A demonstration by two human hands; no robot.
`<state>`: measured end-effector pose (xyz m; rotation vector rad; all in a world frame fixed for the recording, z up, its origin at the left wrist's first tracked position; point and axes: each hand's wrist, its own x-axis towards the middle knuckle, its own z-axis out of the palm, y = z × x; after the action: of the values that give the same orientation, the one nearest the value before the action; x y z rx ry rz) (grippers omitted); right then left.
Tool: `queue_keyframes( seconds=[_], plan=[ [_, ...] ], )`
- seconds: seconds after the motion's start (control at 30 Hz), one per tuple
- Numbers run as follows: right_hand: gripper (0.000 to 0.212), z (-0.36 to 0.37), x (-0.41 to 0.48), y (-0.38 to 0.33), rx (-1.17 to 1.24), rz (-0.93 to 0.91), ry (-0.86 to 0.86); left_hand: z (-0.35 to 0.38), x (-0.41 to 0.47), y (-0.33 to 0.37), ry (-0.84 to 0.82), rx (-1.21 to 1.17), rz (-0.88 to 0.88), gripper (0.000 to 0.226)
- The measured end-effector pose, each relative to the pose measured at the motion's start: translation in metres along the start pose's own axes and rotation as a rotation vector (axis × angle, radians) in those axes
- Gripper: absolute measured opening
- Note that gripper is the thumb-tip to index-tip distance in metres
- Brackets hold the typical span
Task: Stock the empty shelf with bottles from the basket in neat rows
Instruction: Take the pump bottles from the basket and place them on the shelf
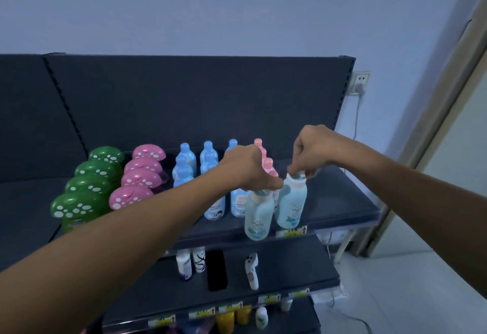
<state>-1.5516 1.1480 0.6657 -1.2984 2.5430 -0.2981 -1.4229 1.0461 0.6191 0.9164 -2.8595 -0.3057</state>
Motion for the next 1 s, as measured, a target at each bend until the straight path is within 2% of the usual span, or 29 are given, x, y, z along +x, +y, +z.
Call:
queue_keyframes(
  seconds=[0.17, 0.53, 0.8, 1.0],
  plan=[
    [0.025, -0.019, 0.042, 0.032, -0.012, 0.007, -0.022, 0.001, 0.038, 0.032, -0.065, -0.069, -0.09, 0.043],
    [0.015, -0.039, 0.121, 0.084, 0.001, -0.103, -0.032, 0.017, 0.104, 0.073, -0.145, -0.1, -0.178, 0.044],
    [0.022, -0.041, 0.169, 0.097, 0.012, -0.181, -0.032, 0.033, 0.149, 0.075, -0.096, -0.336, -0.3, 0.033],
    [0.025, -0.036, 0.202, 0.102, 0.058, -0.217, 0.002, 0.047, 0.182, 0.067, -0.021, -0.355, -0.375, 0.032]
  ],
)
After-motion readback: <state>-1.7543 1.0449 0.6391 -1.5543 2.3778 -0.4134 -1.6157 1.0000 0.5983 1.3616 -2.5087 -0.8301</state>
